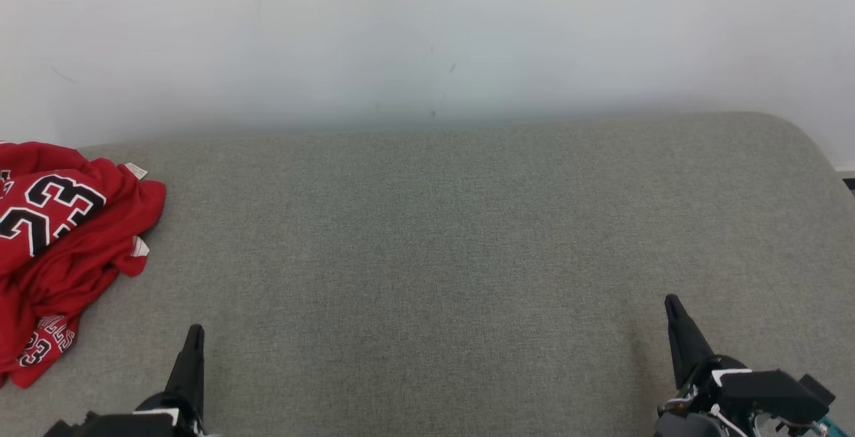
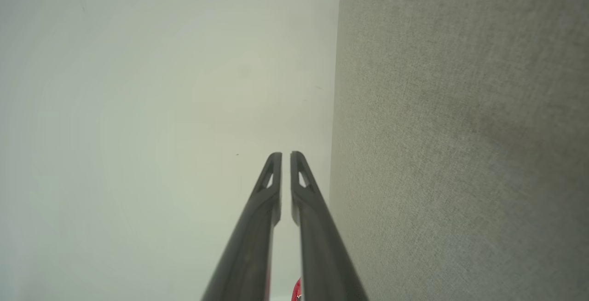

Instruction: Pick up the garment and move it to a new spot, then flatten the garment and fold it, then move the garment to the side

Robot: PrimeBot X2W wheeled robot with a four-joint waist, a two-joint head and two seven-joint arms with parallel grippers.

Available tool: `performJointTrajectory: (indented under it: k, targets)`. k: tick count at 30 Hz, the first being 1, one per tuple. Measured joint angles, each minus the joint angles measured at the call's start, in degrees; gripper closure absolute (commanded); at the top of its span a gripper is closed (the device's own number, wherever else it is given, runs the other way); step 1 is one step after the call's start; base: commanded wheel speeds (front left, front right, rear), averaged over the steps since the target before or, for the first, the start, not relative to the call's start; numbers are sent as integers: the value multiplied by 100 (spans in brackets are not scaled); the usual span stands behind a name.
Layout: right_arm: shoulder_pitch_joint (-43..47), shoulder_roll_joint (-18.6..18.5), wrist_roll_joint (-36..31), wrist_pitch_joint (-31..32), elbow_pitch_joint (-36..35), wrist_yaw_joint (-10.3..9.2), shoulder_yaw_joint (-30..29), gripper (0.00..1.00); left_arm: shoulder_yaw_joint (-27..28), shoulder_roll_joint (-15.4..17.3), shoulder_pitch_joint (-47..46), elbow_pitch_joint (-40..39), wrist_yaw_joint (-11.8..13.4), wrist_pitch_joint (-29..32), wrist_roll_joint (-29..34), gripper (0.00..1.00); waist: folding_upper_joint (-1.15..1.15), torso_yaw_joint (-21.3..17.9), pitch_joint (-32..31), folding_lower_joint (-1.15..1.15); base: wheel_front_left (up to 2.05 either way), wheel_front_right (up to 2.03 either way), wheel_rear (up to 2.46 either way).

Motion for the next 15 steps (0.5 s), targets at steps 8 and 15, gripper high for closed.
performJointTrajectory:
  k: [8, 15]
  targets:
    - [236, 16, -10, -91, 232, -30, 68, 0, -47, -37, 235, 200, 1, -88, 43, 0, 0, 1, 5, 0, 0, 0, 0]
    - [240, 18, -325, -280, 203, -30, 215, 0, -32, -37, 241, 176, 1, -288, 472, 0, 0, 0, 16, 0, 0, 0, 0]
